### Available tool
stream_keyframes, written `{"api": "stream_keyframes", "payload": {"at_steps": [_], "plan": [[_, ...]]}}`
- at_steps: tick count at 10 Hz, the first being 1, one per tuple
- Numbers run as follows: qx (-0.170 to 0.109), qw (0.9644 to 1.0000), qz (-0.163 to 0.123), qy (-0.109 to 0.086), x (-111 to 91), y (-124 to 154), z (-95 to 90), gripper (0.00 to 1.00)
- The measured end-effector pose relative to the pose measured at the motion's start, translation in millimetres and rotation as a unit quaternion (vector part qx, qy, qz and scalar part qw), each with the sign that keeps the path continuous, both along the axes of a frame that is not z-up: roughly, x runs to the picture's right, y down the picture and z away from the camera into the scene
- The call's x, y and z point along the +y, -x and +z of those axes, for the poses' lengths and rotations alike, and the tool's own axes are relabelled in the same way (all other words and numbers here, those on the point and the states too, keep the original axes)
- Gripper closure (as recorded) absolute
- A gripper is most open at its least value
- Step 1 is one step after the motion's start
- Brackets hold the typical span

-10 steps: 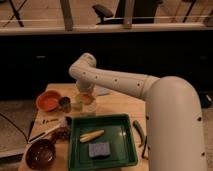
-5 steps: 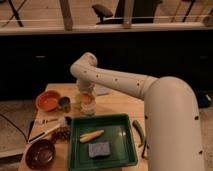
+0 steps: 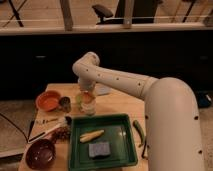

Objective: Place apple in paper cup

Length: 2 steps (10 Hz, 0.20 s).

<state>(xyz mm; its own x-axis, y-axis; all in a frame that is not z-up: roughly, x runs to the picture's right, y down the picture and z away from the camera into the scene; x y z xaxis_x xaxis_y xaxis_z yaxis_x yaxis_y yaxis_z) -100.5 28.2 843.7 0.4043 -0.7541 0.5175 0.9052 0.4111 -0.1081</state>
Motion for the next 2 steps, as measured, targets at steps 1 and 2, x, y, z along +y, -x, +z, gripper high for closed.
{"api": "stream_keyframes", "payload": {"at_steps": [1, 2], "plan": [[-0.002, 1.0, 0.002, 0.003, 0.1, -0.8, 0.9, 1.0], [-0.005, 1.0, 0.003, 0.006, -0.2, -0.6, 1.6, 1.0]]}}
